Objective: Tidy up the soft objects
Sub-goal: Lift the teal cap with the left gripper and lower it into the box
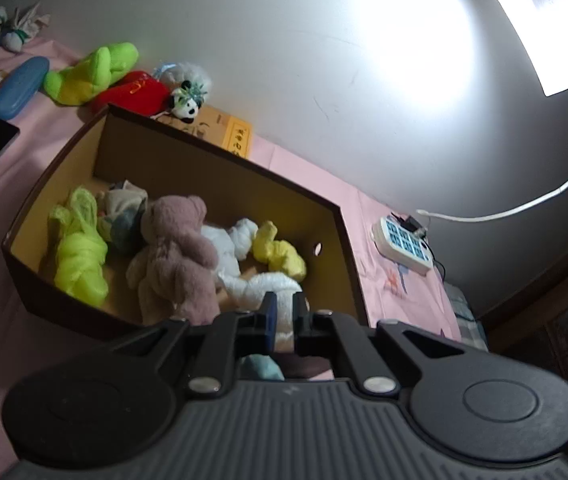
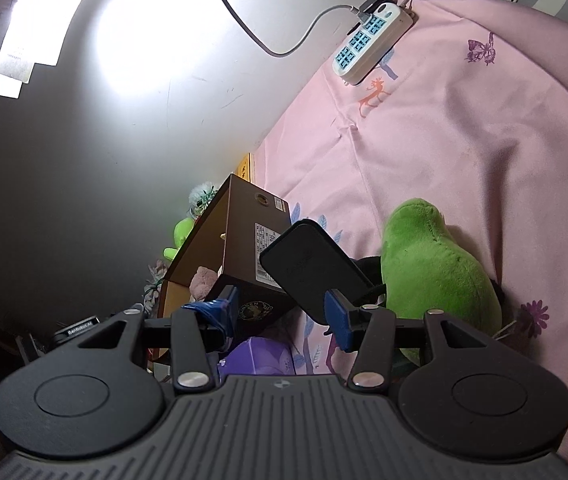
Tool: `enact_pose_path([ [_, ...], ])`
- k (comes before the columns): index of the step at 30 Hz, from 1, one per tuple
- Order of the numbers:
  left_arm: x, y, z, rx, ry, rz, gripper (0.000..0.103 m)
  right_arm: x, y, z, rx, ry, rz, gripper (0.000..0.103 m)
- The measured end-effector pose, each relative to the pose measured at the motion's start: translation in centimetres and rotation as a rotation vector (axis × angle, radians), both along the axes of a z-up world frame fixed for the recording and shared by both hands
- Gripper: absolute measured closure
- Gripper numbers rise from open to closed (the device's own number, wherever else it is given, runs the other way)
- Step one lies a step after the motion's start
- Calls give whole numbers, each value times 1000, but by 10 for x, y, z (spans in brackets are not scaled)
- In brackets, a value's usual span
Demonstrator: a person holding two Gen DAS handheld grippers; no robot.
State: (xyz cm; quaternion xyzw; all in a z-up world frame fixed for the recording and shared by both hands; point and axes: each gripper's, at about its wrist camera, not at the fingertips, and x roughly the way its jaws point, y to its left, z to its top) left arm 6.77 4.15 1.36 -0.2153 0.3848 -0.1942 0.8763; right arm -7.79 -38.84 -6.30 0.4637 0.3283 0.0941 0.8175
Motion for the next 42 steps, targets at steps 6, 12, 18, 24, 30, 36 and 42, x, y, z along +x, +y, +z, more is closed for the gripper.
enact_pose_path([
  [6, -38, 24, -13, 116, -38, -41, 59, 0, 7, -4, 4, 19, -15, 70],
  [12, -51, 45, -35, 235, -23, -44, 44, 3, 21, 3, -23, 15, 2, 70],
  [18, -56, 52, -68, 374, 9, -44, 40, 3, 33, 1, -33, 39, 16, 70],
  [24, -62, 60, -98, 488, 14, -60, 40, -2, 40, 5, -50, 33, 11, 70],
  [30, -69, 46, -109, 528, -11, -147, 39, -4, 48, 4, -54, 44, 1, 70],
  [36, -64, 42, -124, 556, 1, -150, 40, -4, 57, 3, -62, 51, -5, 70],
  [42, -59, 50, -119, 529, -15, -134, 84, -3, 63, 2, -59, 59, -14, 70],
])
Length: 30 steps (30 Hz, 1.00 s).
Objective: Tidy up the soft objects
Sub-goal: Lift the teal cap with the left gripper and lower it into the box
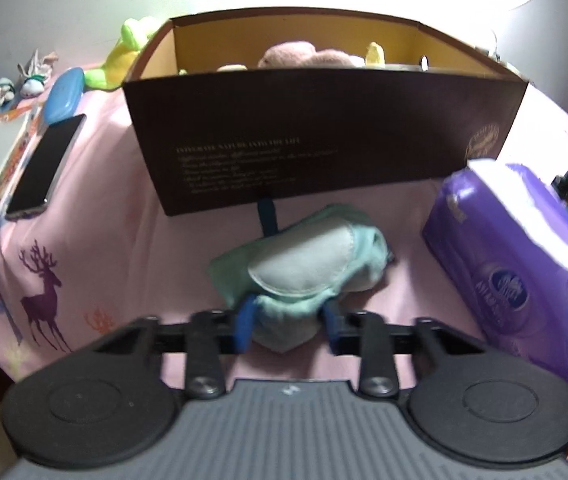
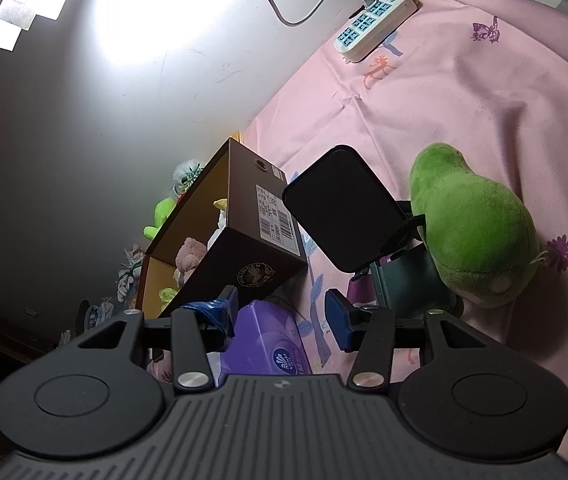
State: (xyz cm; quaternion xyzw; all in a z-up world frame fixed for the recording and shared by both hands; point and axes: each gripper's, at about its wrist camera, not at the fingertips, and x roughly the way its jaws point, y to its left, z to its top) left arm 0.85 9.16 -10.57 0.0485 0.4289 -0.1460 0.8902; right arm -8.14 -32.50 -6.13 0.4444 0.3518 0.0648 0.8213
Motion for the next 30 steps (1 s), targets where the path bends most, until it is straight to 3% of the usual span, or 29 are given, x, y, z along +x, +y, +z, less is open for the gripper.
enact_pose_path([
  [2, 1, 3, 6, -26, -9, 10, 94, 2, 3, 0, -2, -1, 8, 70],
  [4, -1, 5, 14, -43, -24, 13, 97, 4, 6, 0, -2, -4, 20, 70],
  [15, -16, 6, 94, -258, -160, -55, 97, 12, 18, -3, 3, -1, 60, 70],
  [20, 9, 8, 124, -320, -233, -25, 97, 9, 19, -5, 11, -7, 56, 70],
  [26, 64, 3, 119, -309, -228, 48, 97, -1, 17, -3, 8, -12, 29, 70],
  [30, 94, -4, 99, -230, -192, 99, 97, -11, 11, -2, 6, -10, -4, 70],
])
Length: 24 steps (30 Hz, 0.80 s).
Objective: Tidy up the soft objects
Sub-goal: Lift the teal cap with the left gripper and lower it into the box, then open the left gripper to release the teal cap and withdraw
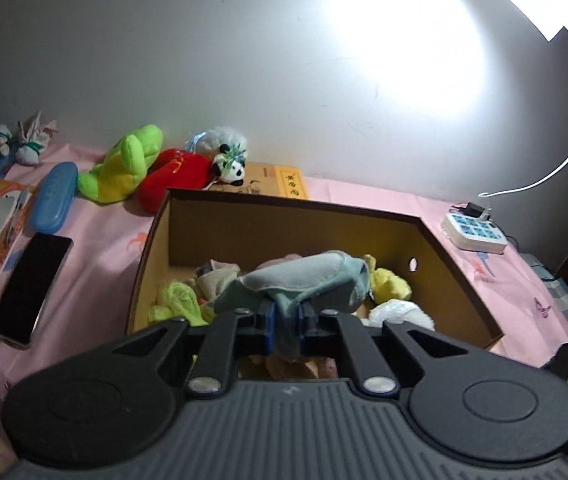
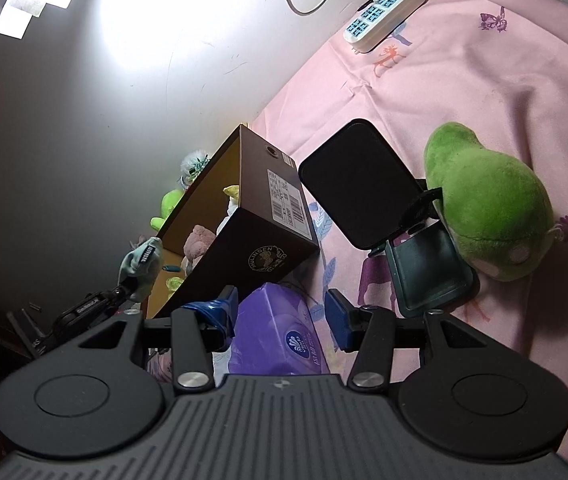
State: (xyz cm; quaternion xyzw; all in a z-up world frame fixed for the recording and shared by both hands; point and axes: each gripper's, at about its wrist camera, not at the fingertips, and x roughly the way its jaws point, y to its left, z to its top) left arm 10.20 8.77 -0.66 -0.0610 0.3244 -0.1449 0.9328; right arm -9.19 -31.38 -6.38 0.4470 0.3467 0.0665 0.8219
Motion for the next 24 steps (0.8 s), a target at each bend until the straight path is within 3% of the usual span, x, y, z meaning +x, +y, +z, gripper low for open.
enact_pose_path([
  [7, 32, -10, -28, 66, 111, 36, 95, -9, -7, 0, -4, 17, -48, 70],
  [15, 41, -14, -41, 122, 180, 82, 66, -7, -9, -3, -2, 34, -44, 70],
  [16, 40, -14, -41, 132, 180, 100, 54, -6, -8, -3, -1, 34, -40, 70],
  [24, 25, -15, -24, 165, 156, 131, 52, 1, -7, -7, 9, 37, -4, 70],
])
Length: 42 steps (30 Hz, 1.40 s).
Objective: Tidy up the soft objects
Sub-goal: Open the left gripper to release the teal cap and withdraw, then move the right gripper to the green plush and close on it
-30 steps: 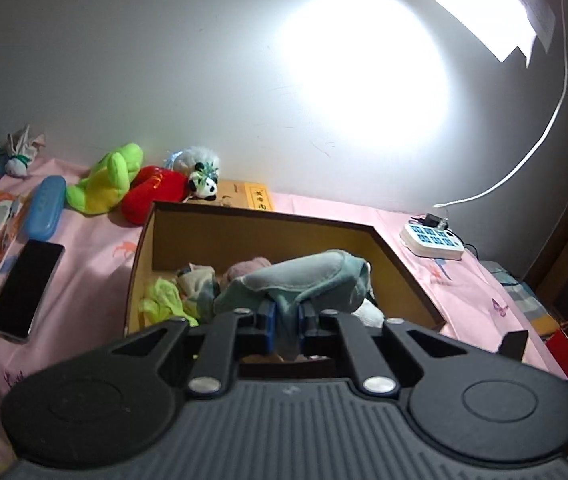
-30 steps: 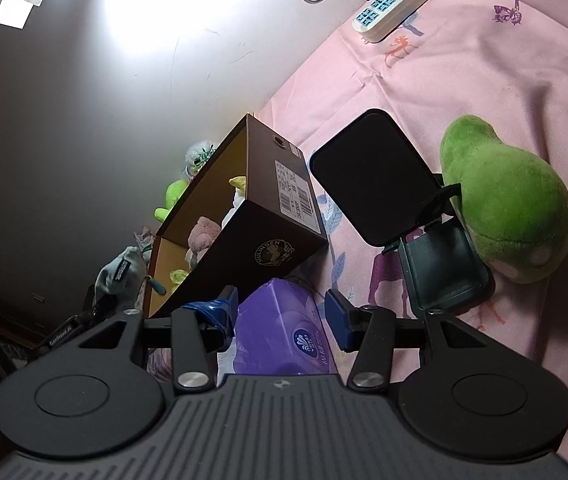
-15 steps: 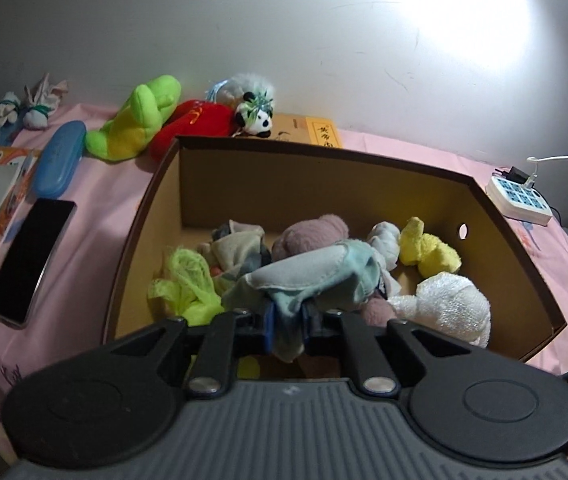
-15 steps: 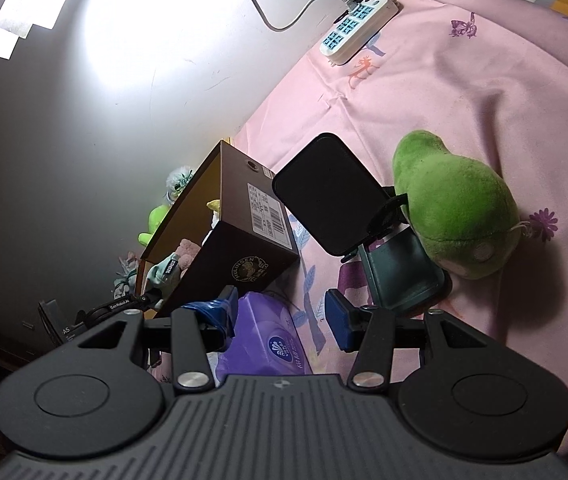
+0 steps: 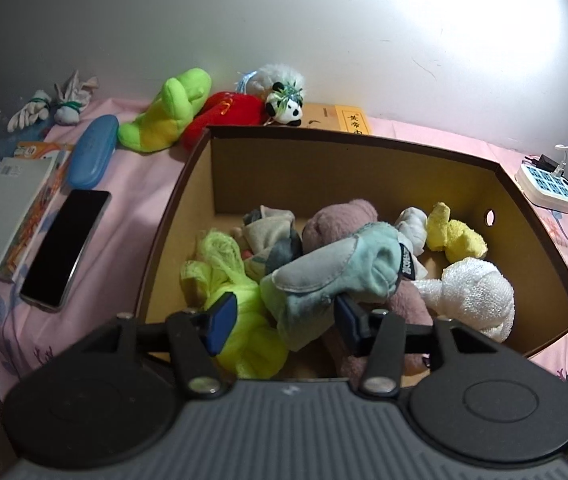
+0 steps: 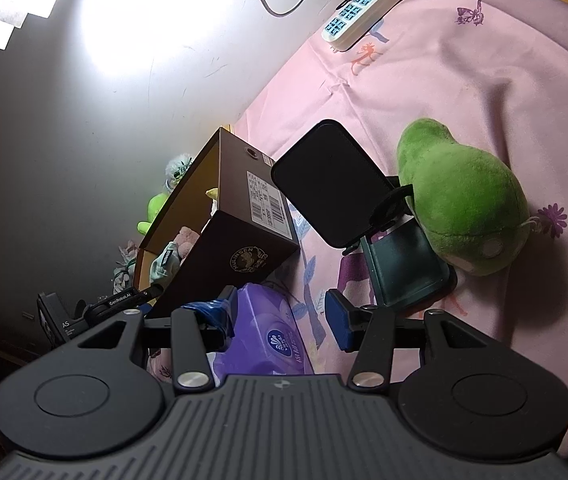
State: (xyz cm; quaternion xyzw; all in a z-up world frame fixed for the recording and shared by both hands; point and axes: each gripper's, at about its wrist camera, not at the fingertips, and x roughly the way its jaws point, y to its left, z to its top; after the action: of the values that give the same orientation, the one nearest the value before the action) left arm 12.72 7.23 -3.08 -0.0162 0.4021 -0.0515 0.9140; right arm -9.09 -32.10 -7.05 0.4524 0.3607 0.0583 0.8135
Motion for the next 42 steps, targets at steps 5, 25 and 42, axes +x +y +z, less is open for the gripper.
enact_pose_path([
  [5, -15, -3, 16, 23, 2, 38, 51, 4, -1, 0, -5, -7, 28, 70],
  [25, -99, -42, 41, 207, 25, 126, 46, 15, -3, 2, -97, -16, 168, 69],
  [42, -151, -116, 23, 124, 111, 32, 45, -2, -40, 16, -469, -70, 142, 69],
])
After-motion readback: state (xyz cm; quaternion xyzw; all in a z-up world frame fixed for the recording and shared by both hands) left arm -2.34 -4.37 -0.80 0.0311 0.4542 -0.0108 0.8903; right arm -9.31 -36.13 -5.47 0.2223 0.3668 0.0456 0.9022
